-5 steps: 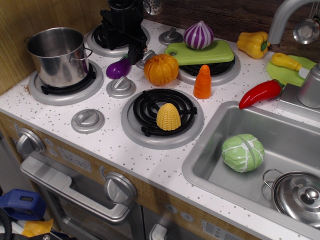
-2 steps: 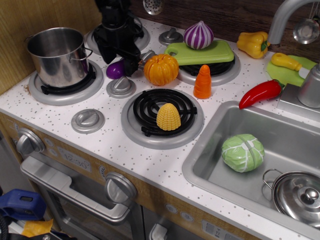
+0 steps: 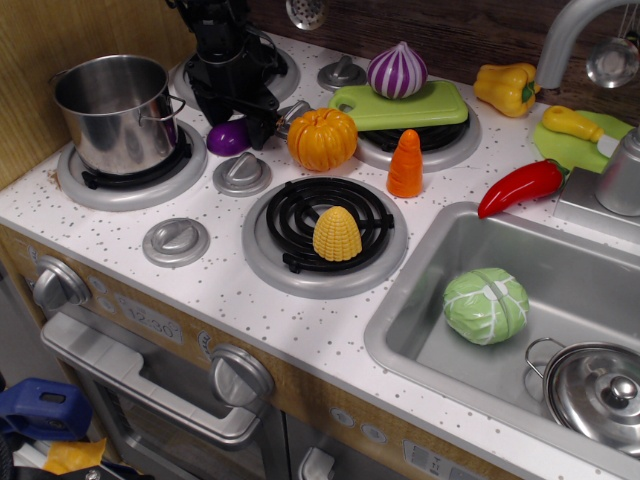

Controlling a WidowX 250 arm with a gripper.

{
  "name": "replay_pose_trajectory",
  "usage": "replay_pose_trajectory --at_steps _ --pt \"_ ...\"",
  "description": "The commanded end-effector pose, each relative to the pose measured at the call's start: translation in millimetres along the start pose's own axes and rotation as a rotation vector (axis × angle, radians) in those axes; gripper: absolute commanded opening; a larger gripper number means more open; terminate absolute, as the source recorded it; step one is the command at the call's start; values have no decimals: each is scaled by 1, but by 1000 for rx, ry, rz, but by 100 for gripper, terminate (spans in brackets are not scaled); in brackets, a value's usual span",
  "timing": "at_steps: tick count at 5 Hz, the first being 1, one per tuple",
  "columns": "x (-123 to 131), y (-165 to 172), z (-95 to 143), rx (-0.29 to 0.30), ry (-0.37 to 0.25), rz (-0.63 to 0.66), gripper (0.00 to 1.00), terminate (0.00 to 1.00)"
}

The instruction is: Put eggplant in pot or pan

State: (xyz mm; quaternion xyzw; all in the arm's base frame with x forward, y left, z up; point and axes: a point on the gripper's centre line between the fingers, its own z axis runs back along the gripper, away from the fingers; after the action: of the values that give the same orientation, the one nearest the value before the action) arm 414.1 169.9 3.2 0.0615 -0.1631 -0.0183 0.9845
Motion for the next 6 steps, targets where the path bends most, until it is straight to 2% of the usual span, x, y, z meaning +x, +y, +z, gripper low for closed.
replay_pose_trajectory --at_steps 1,3,4,6 --pt "13 3 13 -8 1 14 0 0" --pt "30 2 55 57 24 4 0 0" --pt "44 2 75 69 47 9 0 0" --pt "35 -3 100 150 53 34 0 0"
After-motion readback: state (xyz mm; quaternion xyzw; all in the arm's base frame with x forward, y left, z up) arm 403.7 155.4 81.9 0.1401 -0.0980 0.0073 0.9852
